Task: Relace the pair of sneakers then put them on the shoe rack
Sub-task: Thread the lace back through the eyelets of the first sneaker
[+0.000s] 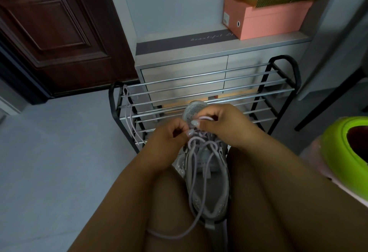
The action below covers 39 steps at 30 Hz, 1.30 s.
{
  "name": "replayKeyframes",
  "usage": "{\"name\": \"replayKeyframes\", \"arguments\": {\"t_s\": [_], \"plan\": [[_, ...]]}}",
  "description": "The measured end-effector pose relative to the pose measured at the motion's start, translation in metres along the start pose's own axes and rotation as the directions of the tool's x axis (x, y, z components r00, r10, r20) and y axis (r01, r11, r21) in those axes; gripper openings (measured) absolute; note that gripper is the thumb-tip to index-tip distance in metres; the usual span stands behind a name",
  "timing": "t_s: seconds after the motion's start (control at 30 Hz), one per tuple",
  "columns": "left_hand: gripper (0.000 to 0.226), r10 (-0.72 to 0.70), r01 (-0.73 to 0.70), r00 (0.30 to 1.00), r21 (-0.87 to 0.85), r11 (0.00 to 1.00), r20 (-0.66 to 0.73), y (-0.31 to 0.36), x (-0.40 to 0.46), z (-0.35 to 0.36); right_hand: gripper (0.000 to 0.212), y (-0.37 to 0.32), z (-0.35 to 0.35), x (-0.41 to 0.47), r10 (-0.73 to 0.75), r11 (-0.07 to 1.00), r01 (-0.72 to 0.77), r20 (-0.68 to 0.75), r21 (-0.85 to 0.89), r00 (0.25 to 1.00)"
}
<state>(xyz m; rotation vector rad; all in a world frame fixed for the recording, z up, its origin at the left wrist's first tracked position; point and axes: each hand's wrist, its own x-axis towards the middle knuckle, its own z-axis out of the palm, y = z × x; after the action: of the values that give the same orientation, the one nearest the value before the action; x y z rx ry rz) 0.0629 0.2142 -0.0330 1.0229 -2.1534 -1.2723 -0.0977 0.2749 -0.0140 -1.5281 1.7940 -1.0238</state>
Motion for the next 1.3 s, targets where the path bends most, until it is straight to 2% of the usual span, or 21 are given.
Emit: {"name": "replayKeyframes", "arguments": {"t_s": [0.07,0.1,0.17,0.2,0.23,0.27,0.4,0.5,0.57,0.7,0.8,0.87,0.9,0.97,1.03,1.1,1.17,1.23,1.3], "plan": [[0.015,-0.003,0.003,1.0,-0.002,1.0,0.004,0.0,0.0,0.0,0.016,0.0,0.004,0.001,0.056,0.992,-0.053,-0.017,0.113,0.998],[0.015,-0.009,0.009,1.0,-0.011,1.0,0.011,0.0,0.0,-0.001,0.021,0.001,0.005,0.001,0.132,0.961,-0.121,-0.029,0.248,0.991],[0.015,-0.014,0.016,1.0,-0.05,0.999,0.027,0.0,-0.001,-0.002,0.024,0.002,0.003,0.001,0.29,0.756,-0.228,-0.002,0.613,0.957],[0.015,-0.011,0.013,0.999,-0.066,0.998,0.031,-0.001,-0.002,-0.002,0.025,0.002,0.002,0.001,0.33,0.631,-0.235,0.019,0.739,0.944],[0.014,-0.009,0.011,1.0,-0.071,0.997,0.03,-0.001,-0.002,-0.003,0.026,0.002,0.002,0.001,0.351,0.558,-0.233,0.027,0.796,0.936],[0.014,-0.008,0.01,1.0,-0.077,0.997,0.028,-0.001,-0.002,-0.004,0.026,0.002,0.002,0.001,0.362,0.546,-0.238,0.03,0.804,0.932],[0.008,-0.04,0.043,0.999,-0.152,0.987,0.027,0.0,-0.001,-0.003,0.022,-0.004,0.005,-0.003,0.317,0.79,-0.243,-0.035,0.563,0.948],[0.006,-0.106,0.115,0.993,-0.227,0.967,0.051,0.004,0.001,-0.002,0.016,0.0,0.0,-0.002,0.244,0.888,-0.18,-0.102,0.423,0.964],[0.01,-0.109,0.117,0.993,-0.182,0.976,0.052,0.005,0.003,-0.001,0.012,0.006,-0.004,-0.002,0.217,0.914,-0.174,-0.078,0.365,0.973],[0.017,-0.126,0.132,0.987,-0.059,0.989,0.1,0.006,0.006,-0.003,0.003,0.01,-0.008,-0.005,0.197,0.939,-0.206,0.06,0.275,0.978],[0.014,-0.125,0.116,0.976,0.06,0.991,0.177,0.004,0.01,-0.009,0.012,0.011,-0.009,-0.005,0.183,0.958,-0.206,0.129,0.201,0.975],[0.018,-0.13,0.115,0.97,0.082,0.99,0.206,0.004,0.011,-0.011,0.012,0.013,-0.01,-0.004,0.172,0.964,-0.199,0.157,0.176,0.972],[0.021,-0.127,0.121,0.967,0.043,0.992,0.222,0.004,0.01,-0.01,0.012,0.013,-0.011,-0.004,0.163,0.968,-0.19,0.164,0.163,0.973],[0.022,-0.13,0.186,0.957,-0.204,0.961,0.26,0.002,0.007,-0.007,0.01,0.013,-0.013,-0.004,0.127,0.98,-0.15,0.17,0.133,0.977],[0.028,-0.126,0.252,0.952,-0.477,0.842,0.279,-0.004,0.006,-0.006,0.005,0.014,-0.014,-0.004,0.112,0.984,-0.135,0.179,0.119,0.977],[0.037,-0.117,0.294,0.944,-0.628,0.721,0.307,-0.007,0.005,-0.01,0.003,0.016,-0.015,-0.005,0.136,0.972,-0.169,0.195,0.163,0.971],[0.027,-0.095,0.319,0.936,-0.706,0.633,0.338,-0.008,0.005,-0.015,0.005,0.02,-0.016,-0.003,0.184,0.937,-0.234,0.201,0.26,0.962],[0.032,-0.145,0.35,0.932,-0.721,0.598,0.332,-0.005,0.006,-0.016,0.007,0.021,-0.016,-0.001,0.241,0.872,-0.303,0.199,0.385,0.95],[0.043,-0.185,0.313,0.947,-0.624,0.716,0.263,0.001,0.007,-0.01,0.011,0.02,-0.015,-0.001,0.278,0.827,-0.338,0.196,0.45,0.94]]}}
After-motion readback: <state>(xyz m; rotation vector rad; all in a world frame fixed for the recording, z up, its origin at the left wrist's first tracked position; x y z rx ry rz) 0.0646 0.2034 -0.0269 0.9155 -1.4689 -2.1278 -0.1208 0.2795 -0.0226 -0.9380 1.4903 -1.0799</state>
